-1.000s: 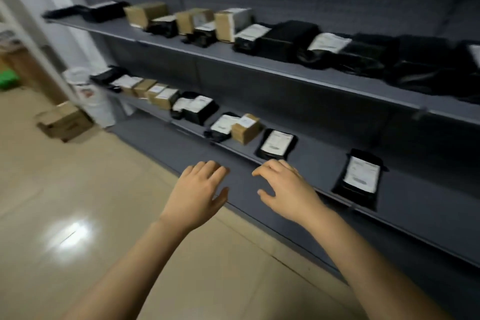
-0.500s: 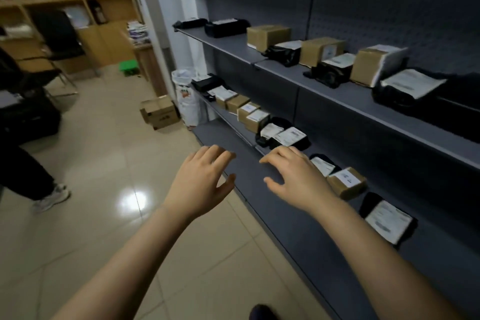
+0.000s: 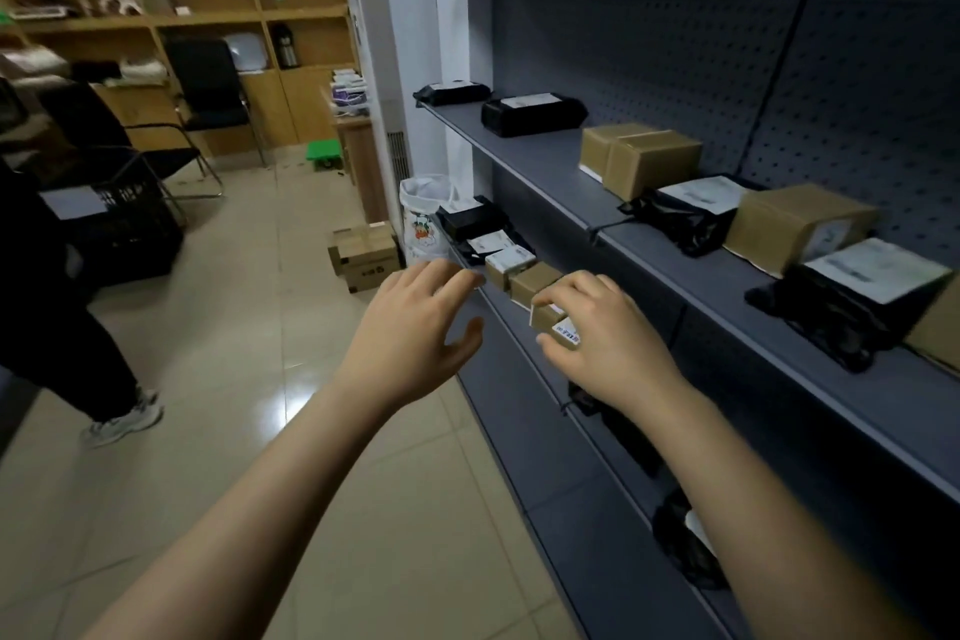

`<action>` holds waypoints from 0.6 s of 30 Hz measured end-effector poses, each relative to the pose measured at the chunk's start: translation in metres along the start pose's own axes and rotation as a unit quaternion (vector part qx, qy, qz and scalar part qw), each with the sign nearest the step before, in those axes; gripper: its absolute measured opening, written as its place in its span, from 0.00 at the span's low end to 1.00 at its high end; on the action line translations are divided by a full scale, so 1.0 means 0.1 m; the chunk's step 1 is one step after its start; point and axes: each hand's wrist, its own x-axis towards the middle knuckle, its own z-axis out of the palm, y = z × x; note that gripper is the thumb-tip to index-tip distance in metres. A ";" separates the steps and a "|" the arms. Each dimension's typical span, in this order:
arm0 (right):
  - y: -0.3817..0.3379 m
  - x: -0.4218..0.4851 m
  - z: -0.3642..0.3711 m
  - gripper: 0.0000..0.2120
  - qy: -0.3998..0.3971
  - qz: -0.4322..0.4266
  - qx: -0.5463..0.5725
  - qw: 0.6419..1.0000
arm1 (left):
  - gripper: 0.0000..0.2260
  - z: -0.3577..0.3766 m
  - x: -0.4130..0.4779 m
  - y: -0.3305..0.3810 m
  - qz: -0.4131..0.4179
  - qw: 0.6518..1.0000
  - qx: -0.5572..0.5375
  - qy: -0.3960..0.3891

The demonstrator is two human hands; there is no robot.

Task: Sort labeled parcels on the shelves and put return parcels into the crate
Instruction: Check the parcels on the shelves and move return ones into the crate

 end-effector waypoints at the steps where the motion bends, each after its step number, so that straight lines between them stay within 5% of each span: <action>1: 0.03 0.14 0.05 0.15 0.004 0.001 0.002 1.000 | 0.16 0.07 0.10 -0.10 0.006 1.000 0.001 -0.002; 18: 0.29 2.42 0.75 0.16 0.096 0.142 -0.049 0.984 | 0.16 1.24 1.93 -2.20 0.159 0.985 -0.066 -0.004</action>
